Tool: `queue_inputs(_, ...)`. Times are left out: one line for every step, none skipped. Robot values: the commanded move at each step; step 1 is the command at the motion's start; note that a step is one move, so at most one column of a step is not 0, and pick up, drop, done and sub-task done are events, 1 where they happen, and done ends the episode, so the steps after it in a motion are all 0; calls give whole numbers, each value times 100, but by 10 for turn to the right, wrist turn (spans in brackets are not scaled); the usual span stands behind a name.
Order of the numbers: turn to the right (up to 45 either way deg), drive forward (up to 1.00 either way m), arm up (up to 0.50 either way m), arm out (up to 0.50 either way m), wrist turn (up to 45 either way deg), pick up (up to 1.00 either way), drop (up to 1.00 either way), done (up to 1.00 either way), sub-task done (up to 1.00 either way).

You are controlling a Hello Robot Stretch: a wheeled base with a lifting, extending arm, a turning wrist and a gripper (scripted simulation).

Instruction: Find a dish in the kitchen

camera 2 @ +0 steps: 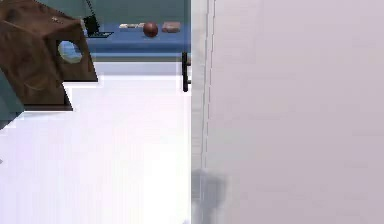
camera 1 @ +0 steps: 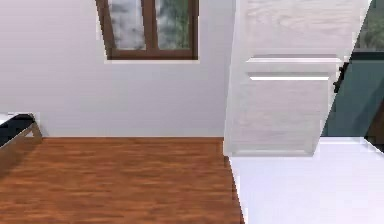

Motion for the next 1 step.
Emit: queue_inputs(-450, 0, 0, 0, 0, 0, 0, 0, 0)
